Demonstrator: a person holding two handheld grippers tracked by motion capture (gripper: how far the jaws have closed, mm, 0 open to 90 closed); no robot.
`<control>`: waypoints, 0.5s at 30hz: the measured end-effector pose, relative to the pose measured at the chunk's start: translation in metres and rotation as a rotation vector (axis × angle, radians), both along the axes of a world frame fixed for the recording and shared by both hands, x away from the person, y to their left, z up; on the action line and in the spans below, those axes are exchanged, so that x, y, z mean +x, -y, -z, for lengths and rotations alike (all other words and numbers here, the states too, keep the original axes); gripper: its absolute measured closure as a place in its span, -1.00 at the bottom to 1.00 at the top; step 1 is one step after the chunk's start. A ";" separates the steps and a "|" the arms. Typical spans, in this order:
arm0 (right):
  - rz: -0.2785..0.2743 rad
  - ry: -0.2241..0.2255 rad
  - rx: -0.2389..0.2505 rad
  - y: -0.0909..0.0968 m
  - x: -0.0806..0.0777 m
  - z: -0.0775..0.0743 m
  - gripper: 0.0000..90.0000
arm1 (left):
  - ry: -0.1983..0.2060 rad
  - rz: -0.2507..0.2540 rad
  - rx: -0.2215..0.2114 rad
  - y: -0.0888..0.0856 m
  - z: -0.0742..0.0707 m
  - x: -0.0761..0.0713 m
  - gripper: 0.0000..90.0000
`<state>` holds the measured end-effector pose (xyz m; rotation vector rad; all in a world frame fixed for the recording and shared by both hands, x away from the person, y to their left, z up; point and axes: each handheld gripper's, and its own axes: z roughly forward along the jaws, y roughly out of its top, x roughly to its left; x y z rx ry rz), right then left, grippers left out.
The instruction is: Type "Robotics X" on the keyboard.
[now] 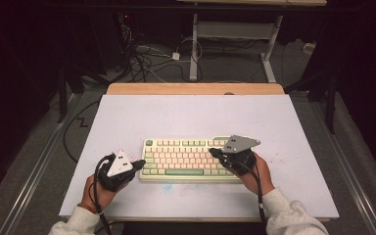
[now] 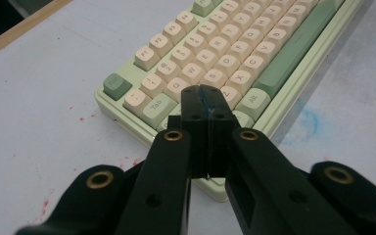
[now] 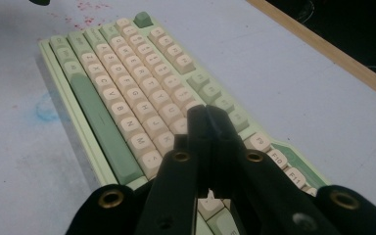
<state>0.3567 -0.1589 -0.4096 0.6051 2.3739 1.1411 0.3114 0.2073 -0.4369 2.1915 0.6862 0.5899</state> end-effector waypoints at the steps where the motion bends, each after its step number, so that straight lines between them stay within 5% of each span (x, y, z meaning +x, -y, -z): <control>1: -0.001 0.001 0.001 0.001 -0.001 0.000 1.00 | 0.001 0.001 0.000 0.000 0.000 0.000 0.94; 15: 0.008 0.034 0.008 0.020 -0.014 -0.005 1.00 | 0.007 0.010 0.005 0.004 -0.002 -0.002 0.94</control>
